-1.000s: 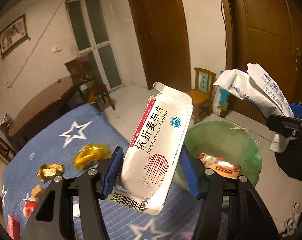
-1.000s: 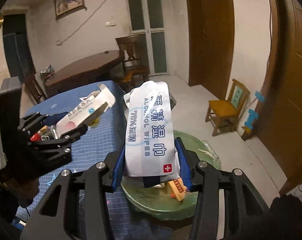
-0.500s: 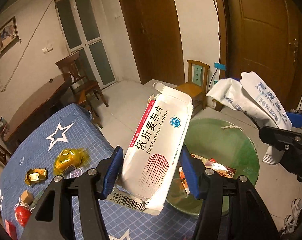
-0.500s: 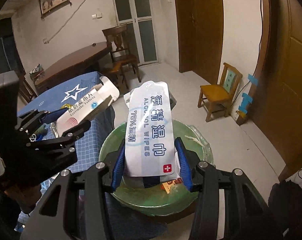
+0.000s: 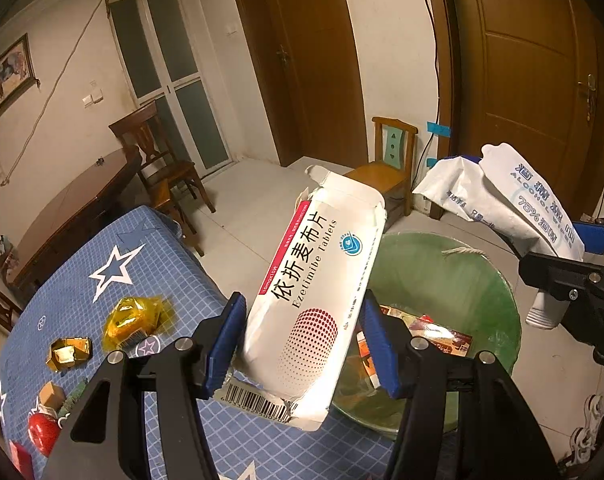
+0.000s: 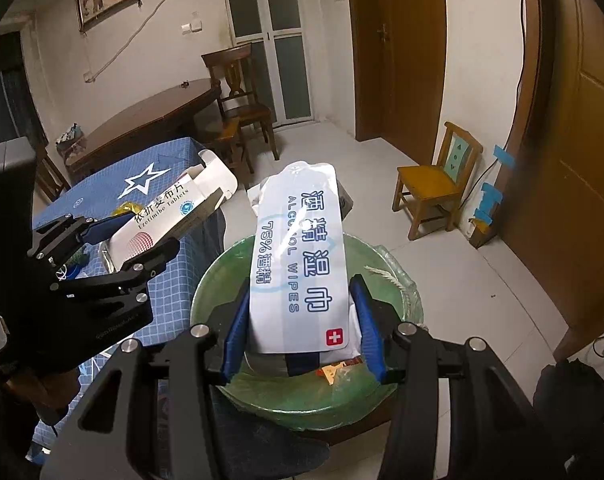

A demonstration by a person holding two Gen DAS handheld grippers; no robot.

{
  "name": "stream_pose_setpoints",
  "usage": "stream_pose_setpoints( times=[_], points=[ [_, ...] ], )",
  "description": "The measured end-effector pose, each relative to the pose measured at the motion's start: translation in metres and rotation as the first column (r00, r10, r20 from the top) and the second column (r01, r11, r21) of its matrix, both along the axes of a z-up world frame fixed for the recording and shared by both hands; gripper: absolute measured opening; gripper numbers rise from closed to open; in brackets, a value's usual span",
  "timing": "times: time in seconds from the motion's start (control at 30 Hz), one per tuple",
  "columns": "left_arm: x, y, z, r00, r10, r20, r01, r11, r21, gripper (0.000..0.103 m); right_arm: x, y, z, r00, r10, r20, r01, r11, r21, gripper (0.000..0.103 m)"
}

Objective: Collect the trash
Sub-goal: 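Carry the wipes packet and tablet box over the green bin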

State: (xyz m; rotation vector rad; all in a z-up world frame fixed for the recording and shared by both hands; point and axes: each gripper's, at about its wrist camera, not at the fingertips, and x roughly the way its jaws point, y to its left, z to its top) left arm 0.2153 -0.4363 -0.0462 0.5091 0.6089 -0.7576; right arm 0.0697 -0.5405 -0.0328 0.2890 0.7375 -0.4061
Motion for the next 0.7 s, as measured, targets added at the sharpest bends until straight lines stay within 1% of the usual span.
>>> stream_pose_setpoints(
  times=[0.7],
  points=[
    [0.003,-0.008,-0.012,1.000,-0.007,-0.010,0.007,1.000,0.027,0.060,0.003,-0.005,-0.009,1.000,-0.006,-0.020,0.006,1.000,0.018,0.046]
  ],
)
